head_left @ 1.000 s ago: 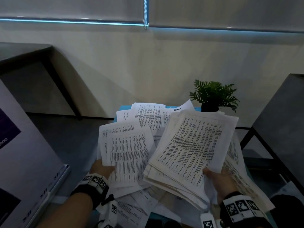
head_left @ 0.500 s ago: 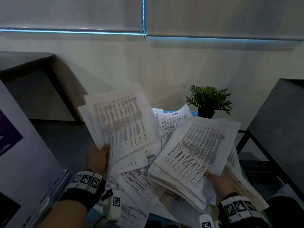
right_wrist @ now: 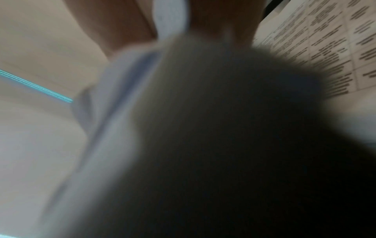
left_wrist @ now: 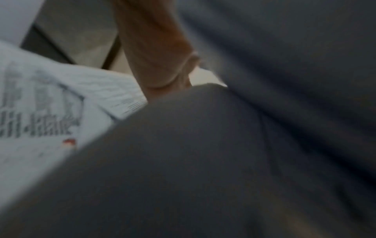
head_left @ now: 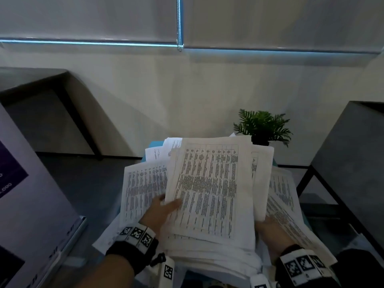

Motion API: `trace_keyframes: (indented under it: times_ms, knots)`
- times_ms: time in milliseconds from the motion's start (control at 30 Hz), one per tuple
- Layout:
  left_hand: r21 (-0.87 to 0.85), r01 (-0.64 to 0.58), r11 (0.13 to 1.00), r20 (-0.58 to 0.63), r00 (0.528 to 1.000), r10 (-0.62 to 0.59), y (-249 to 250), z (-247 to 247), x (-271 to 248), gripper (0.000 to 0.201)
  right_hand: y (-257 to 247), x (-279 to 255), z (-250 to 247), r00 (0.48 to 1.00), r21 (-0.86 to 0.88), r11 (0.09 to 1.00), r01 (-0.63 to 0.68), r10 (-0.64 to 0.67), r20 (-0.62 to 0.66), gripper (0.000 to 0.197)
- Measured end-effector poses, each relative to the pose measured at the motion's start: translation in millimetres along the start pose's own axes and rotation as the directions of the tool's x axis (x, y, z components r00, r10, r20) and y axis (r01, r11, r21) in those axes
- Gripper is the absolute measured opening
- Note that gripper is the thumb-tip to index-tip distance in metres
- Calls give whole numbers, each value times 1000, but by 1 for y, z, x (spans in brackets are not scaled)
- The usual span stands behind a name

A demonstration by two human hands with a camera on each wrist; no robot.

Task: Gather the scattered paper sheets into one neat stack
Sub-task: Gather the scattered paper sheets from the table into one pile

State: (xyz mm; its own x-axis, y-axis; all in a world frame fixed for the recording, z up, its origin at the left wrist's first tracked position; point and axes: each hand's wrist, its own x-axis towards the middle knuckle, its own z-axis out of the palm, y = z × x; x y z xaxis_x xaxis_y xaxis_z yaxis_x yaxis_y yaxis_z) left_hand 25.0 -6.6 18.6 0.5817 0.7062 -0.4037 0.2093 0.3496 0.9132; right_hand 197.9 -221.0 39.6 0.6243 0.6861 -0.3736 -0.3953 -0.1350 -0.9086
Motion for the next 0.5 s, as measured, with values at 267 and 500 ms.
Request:
trace_keyframes:
  times_ms: [267,500]
  knots:
    - [221,-149,964,146,982,118,-6,6,-1,22,6,11,-1,996,-20,998,-60,61,70,56]
    - [371,-75,926,-91,989,117,1,-12,38,33,14,38,3,973,-318,946,58,-125,-195,28]
